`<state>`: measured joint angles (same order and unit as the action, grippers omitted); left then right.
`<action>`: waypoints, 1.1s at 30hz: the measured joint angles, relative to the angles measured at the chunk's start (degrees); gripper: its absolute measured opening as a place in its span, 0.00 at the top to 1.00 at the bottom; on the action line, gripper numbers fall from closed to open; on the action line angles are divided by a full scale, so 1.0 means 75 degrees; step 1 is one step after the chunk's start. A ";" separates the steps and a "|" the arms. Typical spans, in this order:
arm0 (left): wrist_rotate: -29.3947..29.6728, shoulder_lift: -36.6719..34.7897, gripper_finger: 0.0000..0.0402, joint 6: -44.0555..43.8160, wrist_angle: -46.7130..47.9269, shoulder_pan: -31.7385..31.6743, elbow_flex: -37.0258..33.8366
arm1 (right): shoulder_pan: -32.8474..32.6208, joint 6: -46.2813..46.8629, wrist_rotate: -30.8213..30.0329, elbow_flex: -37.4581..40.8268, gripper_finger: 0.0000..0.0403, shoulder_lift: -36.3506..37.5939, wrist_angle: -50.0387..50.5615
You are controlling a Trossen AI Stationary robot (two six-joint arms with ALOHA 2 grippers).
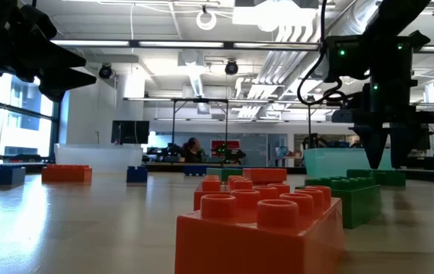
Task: Sort & place blocks by color
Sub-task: Put the green game piece into the green bin
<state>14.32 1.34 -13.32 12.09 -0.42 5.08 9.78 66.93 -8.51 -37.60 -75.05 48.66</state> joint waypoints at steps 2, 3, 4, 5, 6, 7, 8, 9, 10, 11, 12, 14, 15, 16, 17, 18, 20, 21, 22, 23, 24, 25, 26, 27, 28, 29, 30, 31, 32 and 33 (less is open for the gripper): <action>0.0004 -0.0001 0.42 0.0000 -0.0001 0.0000 -0.0001 | 0.0000 0.0006 0.0002 0.0000 0.51 0.0000 -0.0003; 0.0004 -0.0002 0.42 0.0000 -0.0002 0.0000 -0.0003 | 0.0000 0.0006 0.0002 0.0003 0.51 0.0000 -0.0014; 0.0004 -0.0003 0.42 0.0000 -0.0002 0.0001 0.0000 | -0.0003 0.0009 0.0005 0.0035 0.51 0.0000 -0.0080; 0.0004 -0.0002 0.42 0.0000 -0.0002 0.0001 -0.0003 | -0.0006 0.0030 0.0024 0.0095 0.51 0.0000 -0.0159; 0.0004 -0.0001 0.42 0.0000 -0.0001 0.0001 -0.0002 | -0.0006 0.0100 0.0078 0.0183 0.51 0.0000 -0.0231; 0.0004 -0.0001 0.42 0.0000 -0.0001 0.0001 -0.0001 | -0.0006 0.0183 0.0155 0.0298 0.51 0.0000 -0.0355; 0.0004 -0.0003 0.42 0.0000 -0.0002 0.0000 -0.0002 | -0.0006 0.0237 0.0228 0.0419 0.51 0.0000 -0.0522; 0.0004 -0.0003 0.42 0.0000 0.0000 0.0000 0.0000 | -0.0006 0.0273 0.0272 0.0524 0.51 0.0000 -0.0687; 0.0004 0.0000 0.42 0.0000 0.0000 0.0002 0.0000 | -0.0007 0.0318 0.0299 0.0603 0.51 0.0000 -0.0789; 0.0004 -0.0001 0.42 0.0000 -0.0002 0.0001 -0.0003 | -0.0006 0.0343 0.0313 0.0667 0.51 0.0000 -0.0847; 0.0004 -0.0003 0.42 0.0000 -0.0002 0.0001 -0.0001 | -0.0006 0.0342 0.0312 0.0717 0.51 0.0000 -0.0908; 0.0004 -0.0003 0.42 0.0000 -0.0002 0.0002 -0.0002 | -0.0006 0.0286 0.0332 0.0798 0.51 0.0000 -0.1099; 0.0004 -0.0003 0.42 0.0000 -0.0001 0.0001 0.0000 | -0.0005 0.0291 0.0346 0.0844 0.51 0.0000 -0.1130; 0.0004 -0.0003 0.42 0.0000 -0.0002 0.0002 -0.0002 | -0.0003 0.0289 0.0347 0.0889 0.51 0.0001 -0.1129; 0.0004 -0.0002 0.42 0.0000 0.0000 0.0000 -0.0001 | -0.0003 0.0289 0.0364 0.0908 0.51 0.0009 -0.1148; 0.0004 0.0000 0.42 0.0000 -0.0002 0.0000 -0.0001 | -0.0003 0.0298 0.0383 0.0933 0.52 0.0015 -0.1145; 0.0004 0.0000 0.42 0.0000 -0.0001 0.0000 -0.0001 | -0.0003 0.0330 0.0430 0.0953 0.56 0.0020 -0.1123; 0.0004 0.0000 0.42 0.0000 0.0000 0.0002 0.0000 | 0.0000 0.0330 0.0458 0.0953 0.60 0.0020 -0.1127; 0.0004 0.0000 0.42 0.0000 -0.0002 0.0002 0.0000 | -0.0003 0.0327 0.0463 0.0950 0.64 0.0020 -0.1133; 0.0004 0.0000 0.42 0.0000 -0.0002 0.0002 0.0000 | -0.0003 0.0327 0.0483 0.0950 0.68 0.0020 -0.1147; 0.0004 0.0000 0.42 0.0000 -0.0002 0.0000 -0.0003 | -0.0003 0.0325 0.0514 0.0951 0.72 0.0023 -0.1163; 0.0004 -0.0002 0.42 0.0000 -0.0002 0.0001 0.0000 | -0.0001 0.0326 0.0545 0.0953 0.72 0.0023 -0.1170; 0.0004 -0.0003 0.42 0.0000 -0.0002 0.0002 0.0000 | 0.0000 0.0336 0.0570 0.0953 0.72 0.0020 -0.1171; 0.0004 0.0000 0.42 0.0000 -0.0002 0.0000 0.0000 | 0.0000 0.0383 0.0580 0.0953 0.72 0.0022 -0.1171; 0.0004 -0.0003 0.42 0.0000 -0.0002 0.0002 0.0000 | 0.0000 0.0456 0.0594 0.0954 0.72 0.0040 -0.1171; 0.0001 -0.0001 0.42 -0.0024 -0.0002 0.0001 -0.0003 | 0.0000 0.0545 0.0608 0.0955 0.72 0.0068 -0.1178; -0.0004 -0.0003 0.42 -0.0165 -0.0002 0.0000 0.0000 | 0.0000 0.0642 0.0617 0.0943 0.72 0.0096 -0.1167; -0.0011 0.0000 0.42 -0.0407 -0.0002 0.0000 0.0000 | 0.0000 0.0708 0.0640 0.0898 0.72 0.0121 -0.1111; -0.0006 -0.0001 0.42 -0.0687 -0.0002 0.0001 -0.0002 | 0.0000 0.0790 0.0719 0.0831 0.72 0.0126 -0.1026; 0.0000 -0.0001 0.42 -0.0956 -0.0004 0.0001 -0.0001 | -0.0005 0.0890 0.0888 0.0756 0.72 0.0164 -0.0889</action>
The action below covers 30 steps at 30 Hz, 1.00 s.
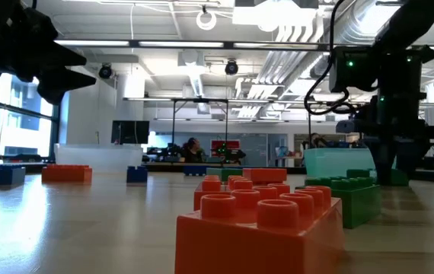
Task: Sort & place blocks by color
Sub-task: Put the green game piece into the green bin
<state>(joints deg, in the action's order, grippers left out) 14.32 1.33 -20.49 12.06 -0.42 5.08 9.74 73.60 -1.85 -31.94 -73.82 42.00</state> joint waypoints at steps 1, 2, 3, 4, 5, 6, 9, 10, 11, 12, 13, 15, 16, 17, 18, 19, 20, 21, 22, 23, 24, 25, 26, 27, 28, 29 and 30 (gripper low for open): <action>0.0003 -0.0001 0.42 -0.0235 -0.0004 -0.0001 0.0001 | -0.0012 0.0065 0.0062 -0.0114 0.72 0.0045 0.0154; 0.0007 0.0000 0.42 -0.0431 -0.0004 0.0000 0.0000 | -0.0018 0.0163 0.0049 -0.0254 0.72 0.0058 0.0231; 0.0038 0.0000 0.42 -0.0606 -0.0004 0.0001 -0.0001 | -0.0009 0.0192 -0.0028 -0.0395 0.72 0.0058 0.0319; 0.0082 -0.0001 0.42 -0.0725 -0.0004 -0.0001 0.0000 | -0.0004 0.0206 -0.0132 -0.0523 0.72 0.0058 0.0474; 0.0121 0.0000 0.42 -0.0815 -0.0004 0.0000 -0.0001 | 0.0002 0.0218 -0.0185 -0.0654 0.72 0.0058 0.0668; 0.0153 -0.0001 0.42 -0.0879 -0.0004 -0.0001 0.0001 | -0.0002 0.0218 -0.0247 -0.0781 0.72 0.0058 0.0776; 0.0187 -0.0001 0.42 -0.1047 -0.0010 -0.0001 0.0001 | -0.0008 0.0379 -0.0541 -0.1213 0.72 0.0058 0.1013; 0.0186 -0.0001 0.42 -0.1056 -0.0010 0.0001 -0.0001 | -0.0004 0.0391 -0.0667 -0.1334 0.72 0.0058 0.1164; 0.0176 -0.0001 0.42 -0.1052 -0.0011 -0.0001 0.0001 | -0.0004 0.0393 -0.0805 -0.1448 0.72 0.0058 0.1238; 0.0149 0.0000 0.42 -0.1055 -0.0024 -0.0001 -0.0001 | -0.0001 0.0395 -0.0939 -0.1577 0.72 0.0058 0.1253; 0.0138 -0.0001 0.42 -0.1055 -0.0050 -0.0001 0.0001 | -0.0001 0.0393 -0.1080 -0.1716 0.72 0.0058 0.1275; 0.0151 0.0001 0.42 -0.1052 -0.0165 0.0001 0.0000 | 0.0002 0.0390 -0.1357 -0.1955 0.72 0.0058 0.1412; 0.0196 0.0001 0.42 -0.1052 -0.0261 0.0001 -0.0002 | 0.0002 0.0381 -0.1513 -0.2078 0.72 0.0058 0.1471; 0.0264 0.0001 0.42 -0.1051 -0.0370 0.0000 0.0001 | 0.0002 0.0334 -0.1657 -0.2206 0.72 0.0058 0.1499; 0.0358 0.0001 0.42 -0.1052 -0.0492 0.0001 -0.0002 | 0.0005 0.0295 -0.1802 -0.2330 0.72 0.0058 0.1528; 0.0467 0.0001 0.42 -0.1052 -0.0635 0.0001 0.0000 | 0.0031 0.0191 -0.1946 -0.2465 0.72 0.0058 0.1615; 0.0590 -0.0001 0.42 -0.1050 -0.0792 0.0001 0.0000 | 0.0072 0.0077 -0.2058 -0.2601 0.72 0.0060 0.1703; 0.0712 0.0001 0.42 -0.1052 -0.0930 0.0001 0.0000 | 0.0135 -0.0068 -0.2173 -0.2729 0.72 0.0060 0.1757; 0.0818 -0.0001 0.42 -0.1061 -0.1056 0.0001 0.0000 | 0.0207 -0.0223 -0.2309 -0.2857 0.72 0.0060 0.1806; 0.0891 0.0000 0.42 -0.1083 -0.1179 0.0000 -0.0002 | 0.0295 -0.0397 -0.2463 -0.2981 0.72 0.0060 0.1866; 0.0945 -0.0001 0.42 -0.1128 -0.1293 -0.0001 0.0001 | 0.0403 -0.0576 -0.2611 -0.3111 0.72 0.0060 0.1935; 0.0989 -0.0001 0.42 -0.1216 -0.1389 0.0001 0.0000 | 0.0526 -0.0787 -0.2763 -0.3242 0.72 0.0060 0.1989; 0.1023 -0.0001 0.42 -0.1302 -0.1477 0.0001 -0.0002 | 0.0672 -0.1027 -0.2890 -0.3358 0.72 0.0060 0.2015; 0.1036 0.0001 0.42 -0.1401 -0.1573 -0.0001 0.0000 | 0.0846 -0.1290 -0.2943 -0.3465 0.72 0.0063 0.2045; 0.1039 0.0001 0.42 -0.1449 -0.1681 0.0001 0.0001 | 0.1032 -0.1575 -0.2963 -0.3567 0.72 0.0063 0.2079; 0.1041 0.0000 0.42 -0.1452 -0.1802 0.0001 0.0001 | 0.1231 -0.1893 -0.2963 -0.3659 0.72 0.0063 0.2084; 0.1042 0.0001 0.42 -0.1449 -0.1959 0.0001 0.0001 | 0.1435 -0.2224 -0.2963 -0.3751 0.72 0.0063 0.2075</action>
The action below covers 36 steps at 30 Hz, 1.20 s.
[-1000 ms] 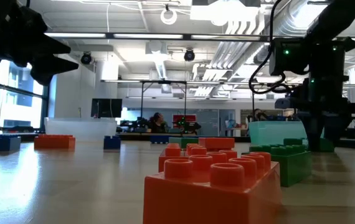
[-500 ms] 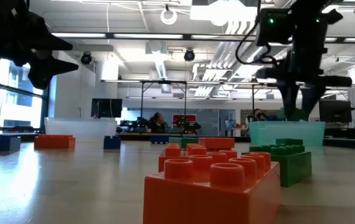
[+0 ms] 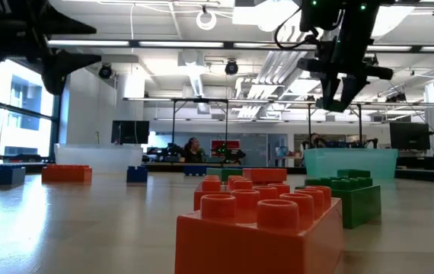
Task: Sort & place blocks by color
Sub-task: Put the green game piece into the green bin
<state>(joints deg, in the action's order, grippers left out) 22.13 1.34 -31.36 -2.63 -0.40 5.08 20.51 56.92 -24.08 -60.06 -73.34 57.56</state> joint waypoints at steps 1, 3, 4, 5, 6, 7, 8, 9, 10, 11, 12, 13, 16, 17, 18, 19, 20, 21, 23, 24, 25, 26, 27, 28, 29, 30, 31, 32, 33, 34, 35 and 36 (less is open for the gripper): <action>0.0023 0.0000 0.42 0.0000 -0.0171 -0.0002 0.0000 | 0.0210 -0.0320 -0.0002 -0.0072 0.72 0.0002 -0.0002; 0.0178 -0.0001 0.42 0.0002 -0.0327 0.0000 0.0086 | 0.0645 -0.0958 0.0001 -0.0161 0.72 0.0006 -0.0003; 0.0269 0.0000 0.42 0.0023 -0.0313 0.0000 0.0171 | 0.0868 -0.1257 0.0016 -0.0183 0.72 0.0006 -0.0003; 0.0347 0.0000 0.42 0.0098 -0.0282 0.0000 0.0274 | 0.1094 -0.1563 0.0049 -0.0195 0.72 0.0006 -0.0006; 0.0399 0.0005 0.42 0.0209 -0.0243 0.0000 0.0384 | 0.1315 -0.1878 0.0110 -0.0197 0.72 0.0006 -0.0019; 0.0442 0.0030 0.42 0.0355 -0.0231 0.0000 0.0490 | 0.1540 -0.2187 0.0238 -0.0185 0.72 0.0006 -0.0047; 0.0503 0.0068 0.42 0.0491 -0.0219 0.0000 0.0601 | 0.1769 -0.2471 0.0367 -0.0139 0.72 0.0009 -0.0111; 0.0553 0.0109 0.42 0.0630 -0.0199 0.0000 0.0724 | 0.1992 -0.2719 0.0515 -0.0084 0.72 0.0000 -0.0137; 0.0581 0.0155 0.42 0.0780 -0.0193 0.0000 0.0858 | 0.2195 -0.2971 0.0645 -0.0026 0.72 -0.0027 -0.0171; 0.0607 0.0222 0.42 0.0927 -0.0186 0.0000 0.0999 | 0.2389 -0.3216 0.0786 0.0033 0.72 -0.0066 -0.0239; 0.0623 0.0311 0.42 0.1059 -0.0137 0.0000 0.1146 | 0.2564 -0.3447 0.0885 0.0085 0.72 -0.0115 -0.0302; 0.0656 0.0403 0.42 0.1167 0.0011 0.0000 0.1304 | 0.2712 -0.3633 0.0951 0.0131 0.72 -0.0171 -0.0338; 0.0796 0.0761 0.42 0.1469 0.0796 0.0000 0.1847 | 0.3091 -0.4004 0.1048 0.0240 0.72 -0.0417 -0.0502; 0.0864 0.0915 0.42 0.1526 0.1165 0.0000 0.2056 | 0.3194 -0.4137 0.1067 0.0265 0.72 -0.0500 -0.0577; 0.0926 0.1070 0.42 0.1524 0.1614 0.0000 0.2249 | 0.3282 -0.4258 0.1099 0.0285 0.72 -0.0592 -0.0671; 0.0977 0.1238 0.42 0.1479 0.2100 0.0000 0.2445 | 0.3370 -0.4372 0.1157 0.0293 0.72 -0.0695 -0.0775; 0.0999 0.1427 0.42 0.1387 0.2555 -0.0003 0.2643 | 0.3453 -0.4484 0.1266 0.0309 0.72 -0.0801 -0.0871; 0.1002 0.1605 0.42 0.1262 0.2956 -0.0001 0.2831 | 0.3528 -0.4603 0.1344 0.0321 0.72 -0.0911 -0.0919; 0.0976 0.1938 0.42 0.0930 0.3721 0.0000 0.3167 | 0.3679 -0.4810 0.1492 0.0325 0.72 -0.1152 -0.0982; 0.0898 0.2108 0.42 0.0792 0.4064 -0.0001 0.3315 | 0.3744 -0.4906 0.1537 0.0325 0.72 -0.1270 -0.0996; 0.0794 0.2284 0.42 0.0662 0.4314 -0.0003 0.3449 | 0.3809 -0.5017 0.1616 0.0325 0.72 -0.1394 -0.0993; 0.0673 0.2434 0.42 0.0527 0.4550 0.0000 0.3568 | 0.3877 -0.5089 0.1658 0.0326 0.72 -0.1524 -0.0990; 0.0567 0.2578 0.42 0.0379 0.4784 -0.0001 0.3678 | 0.3933 -0.5179 0.1752 0.0328 0.72 -0.1649 -0.0985; 0.0464 0.2713 0.42 0.0239 0.4953 0.0000 0.3782 | 0.3973 -0.5224 0.1856 0.0331 0.72 -0.1752 -0.0977; 0.0353 0.2848 0.42 0.0093 0.5048 0.0000 0.3878 | 0.3997 -0.5246 0.1877 0.0331 0.72 -0.1843 -0.0979; 0.0228 0.2971 0.42 -0.0029 0.5173 0.0000 0.3956 | 0.4021 -0.5259 0.1903 0.0331 0.72 -0.1932 -0.0982; 0.0114 0.3080 0.42 -0.0157 0.5312 -0.0002 0.4008 | 0.4026 -0.5260 0.1915 0.0331 0.72 -0.2015 -0.0987; 0.0016 0.3199 0.42 -0.0304 0.5426 -0.0002 0.4069 | 0.4023 -0.5260 0.1916 0.0331 0.72 -0.2084 -0.0993; -0.0095 0.3309 0.42 -0.0473 0.5496 0.0000 0.4136 | 0.4022 -0.5260 0.1938 0.0331 0.72 -0.2144 -0.0992; -0.0215 0.3406 0.42 -0.0671 0.5604 -0.0001 0.4196 | 0.4022 -0.5260 0.1942 0.0331 0.72 -0.2188 -0.0993; -0.0325 0.3501 0.42 -0.0921 0.5778 0.0000 0.4255 | 0.4019 -0.5260 0.1953 0.0331 0.71 -0.2228 -0.0997; -0.0453 0.3597 0.42 -0.1197 0.5953 0.0000 0.4312 | 0.4019 -0.5260 0.1958 0.0331 0.69 -0.2264 -0.0994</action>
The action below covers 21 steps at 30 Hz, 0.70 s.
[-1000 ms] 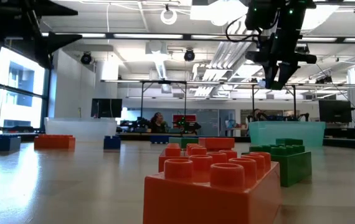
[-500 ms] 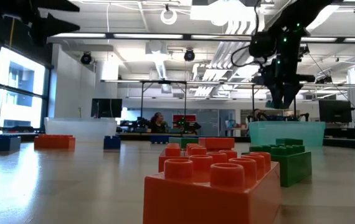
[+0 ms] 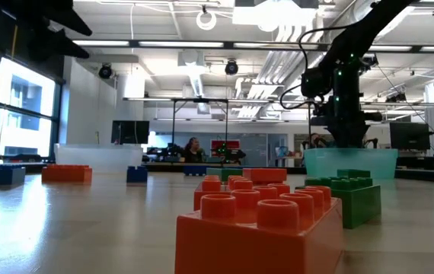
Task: Sort & place blocks by color
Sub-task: Put the green game piece into the green bin
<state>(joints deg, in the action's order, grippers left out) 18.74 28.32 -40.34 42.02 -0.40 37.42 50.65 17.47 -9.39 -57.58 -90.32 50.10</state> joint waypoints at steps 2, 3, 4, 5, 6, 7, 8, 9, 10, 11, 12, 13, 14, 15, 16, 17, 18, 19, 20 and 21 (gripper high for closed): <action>-0.0302 0.0180 0.42 -0.0639 0.0330 -0.0001 0.0107 | 0.0000 0.0000 -0.0002 0.0000 0.67 -0.0032 -0.0002; -0.0492 0.0260 0.42 -0.0983 0.0495 -0.0003 0.0135 | 0.0000 0.0000 -0.0003 0.0000 0.66 -0.0032 -0.0002; -0.0722 0.0336 0.42 -0.1285 0.0630 0.0000 0.0153 | 0.0000 0.0000 -0.0005 0.0000 0.66 -0.0034 -0.0002; -0.0980 0.0402 0.42 -0.1589 0.0740 -0.0003 0.0155 | 0.0000 0.0000 -0.0029 0.0000 0.65 -0.0038 0.0000; -0.1222 0.0464 0.42 -0.1863 0.0851 0.0000 0.0155 | 0.0000 0.0000 -0.0083 0.0000 0.65 -0.0038 -0.0002; -0.1435 0.0540 0.42 -0.2133 0.0968 0.0000 0.0155 | 0.0000 0.0003 -0.0115 0.0000 0.65 -0.0038 0.0001; -0.1653 0.0622 0.42 -0.2380 0.1089 0.0000 0.0155 | 0.0000 0.0003 -0.0116 0.0000 0.65 -0.0038 0.0003; -0.1829 0.0699 0.42 -0.2592 0.1204 -0.0002 0.0155 | 0.0000 -0.0001 -0.0105 0.0000 0.64 -0.0038 0.0001; -0.1985 0.0774 0.42 -0.2755 0.1309 -0.0001 0.0155 | -0.0003 -0.0027 -0.0082 0.0000 0.64 -0.0038 0.0003; -0.2089 0.0841 0.42 -0.2866 0.1397 0.0000 0.0155 | -0.0003 -0.0072 -0.0079 0.0000 0.64 -0.0038 0.0003; -0.2146 0.0905 0.42 -0.2938 0.1469 0.0000 0.0155 | -0.0003 -0.0123 -0.0074 0.0000 0.64 -0.0038 0.0009; -0.2179 0.0964 0.42 -0.2989 0.1536 0.0000 0.0155 | -0.0003 -0.0145 -0.0073 0.0000 0.64 -0.0038 0.0012; -0.2209 0.1006 0.42 -0.3044 0.1573 -0.0003 0.0155 | -0.0003 -0.0157 -0.0062 0.0000 0.64 -0.0038 0.0010; -0.2214 0.1044 0.42 -0.3120 0.1574 -0.0003 0.0155 | -0.0003 -0.0171 -0.0012 0.0000 0.64 -0.0038 0.0009; -0.2214 0.1079 0.42 -0.3213 0.1575 -0.0003 0.0155 | -0.0003 -0.0171 0.0058 0.0000 0.64 -0.0038 0.0008; -0.2214 0.1105 0.42 -0.3305 0.1578 0.0000 0.0155 | -0.0003 -0.0172 0.0125 0.0000 0.64 -0.0038 0.0006; -0.2214 0.1127 0.42 -0.3398 0.1578 0.0000 0.0155 | -0.0003 -0.0171 0.0192 0.0000 0.64 -0.0038 0.0006; -0.2214 0.1134 0.42 -0.3494 0.1581 -0.0001 0.0155 | -0.0003 -0.0168 0.0206 0.0000 0.64 -0.0038 0.0006; -0.2217 0.1138 0.42 -0.3605 0.1594 0.0000 0.0155 | -0.0003 -0.0148 0.0204 0.0000 0.64 -0.0038 0.0006; -0.2217 0.1138 0.42 -0.3719 0.1621 -0.0002 0.0155 | -0.0003 -0.0124 0.0177 0.0000 0.64 -0.0038 0.0006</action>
<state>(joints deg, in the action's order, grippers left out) 2.11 36.86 -68.23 54.18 -0.42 38.59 50.63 16.55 -8.06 -57.58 -90.61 50.15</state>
